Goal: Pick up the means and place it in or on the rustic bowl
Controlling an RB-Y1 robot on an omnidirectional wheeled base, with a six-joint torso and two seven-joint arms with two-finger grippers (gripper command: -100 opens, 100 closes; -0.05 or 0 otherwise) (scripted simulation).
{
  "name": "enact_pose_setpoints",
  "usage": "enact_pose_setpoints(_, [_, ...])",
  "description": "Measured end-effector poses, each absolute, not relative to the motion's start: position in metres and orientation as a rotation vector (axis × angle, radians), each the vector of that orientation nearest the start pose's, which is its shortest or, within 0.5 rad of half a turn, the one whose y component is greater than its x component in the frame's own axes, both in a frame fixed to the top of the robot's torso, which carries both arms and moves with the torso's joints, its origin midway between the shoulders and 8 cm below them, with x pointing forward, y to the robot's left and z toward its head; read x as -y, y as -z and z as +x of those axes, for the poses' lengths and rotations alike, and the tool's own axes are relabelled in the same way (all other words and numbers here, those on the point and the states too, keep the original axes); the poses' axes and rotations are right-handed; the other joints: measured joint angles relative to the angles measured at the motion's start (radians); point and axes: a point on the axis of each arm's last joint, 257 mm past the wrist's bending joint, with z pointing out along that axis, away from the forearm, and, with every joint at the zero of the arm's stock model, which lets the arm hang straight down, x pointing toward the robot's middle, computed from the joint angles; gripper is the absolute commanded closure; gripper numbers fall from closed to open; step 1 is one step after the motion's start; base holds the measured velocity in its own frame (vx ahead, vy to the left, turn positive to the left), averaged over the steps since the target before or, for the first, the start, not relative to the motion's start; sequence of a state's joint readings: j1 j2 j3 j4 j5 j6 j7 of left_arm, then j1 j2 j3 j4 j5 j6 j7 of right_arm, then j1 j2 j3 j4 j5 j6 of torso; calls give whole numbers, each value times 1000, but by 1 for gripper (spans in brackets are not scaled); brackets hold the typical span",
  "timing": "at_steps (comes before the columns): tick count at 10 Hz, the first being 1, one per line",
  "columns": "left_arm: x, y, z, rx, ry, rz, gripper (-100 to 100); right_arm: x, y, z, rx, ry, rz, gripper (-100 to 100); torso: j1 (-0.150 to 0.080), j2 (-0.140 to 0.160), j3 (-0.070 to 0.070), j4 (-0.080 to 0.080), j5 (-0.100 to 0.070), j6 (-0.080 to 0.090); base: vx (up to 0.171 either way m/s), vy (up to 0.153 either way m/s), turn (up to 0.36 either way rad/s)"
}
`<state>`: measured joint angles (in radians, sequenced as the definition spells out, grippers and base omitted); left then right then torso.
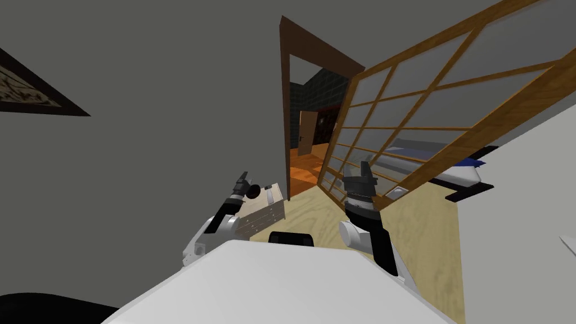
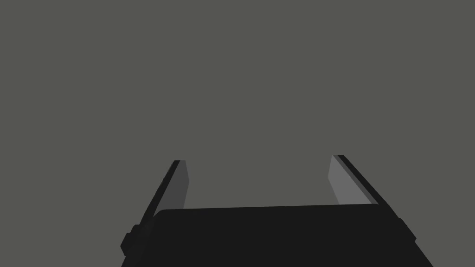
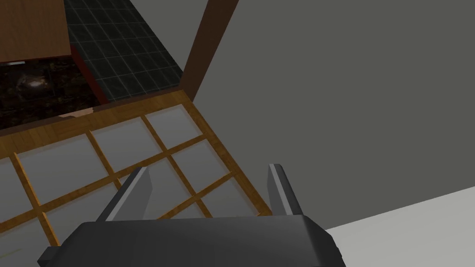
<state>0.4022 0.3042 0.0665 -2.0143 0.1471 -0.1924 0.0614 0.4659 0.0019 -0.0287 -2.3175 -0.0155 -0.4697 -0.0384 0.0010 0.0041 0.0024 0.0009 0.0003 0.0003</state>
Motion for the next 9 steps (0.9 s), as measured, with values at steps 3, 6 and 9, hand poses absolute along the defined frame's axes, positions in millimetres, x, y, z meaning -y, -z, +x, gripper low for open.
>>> enact_pose_setpoints(3, [-351,160,437,-1144,1136,-1032,-100,286,-47,341,-561,-1340,648,0,-2,-2,-1,0,0,0,-36,-20,-185])
enact_pose_setpoints(6, [-371,197,446,-1231,1077,-1110,-100,286,-47,341,-561,-1340,648,0,-2,-4,-2,-1,0,0,-13,-27,-217])
enact_pose_setpoints(9, [-388,231,451,-1300,1024,-1192,-100,286,-47,341,-561,-1340,648,0,-1,-4,-2,-1,0,-1,-1,-15,-193])
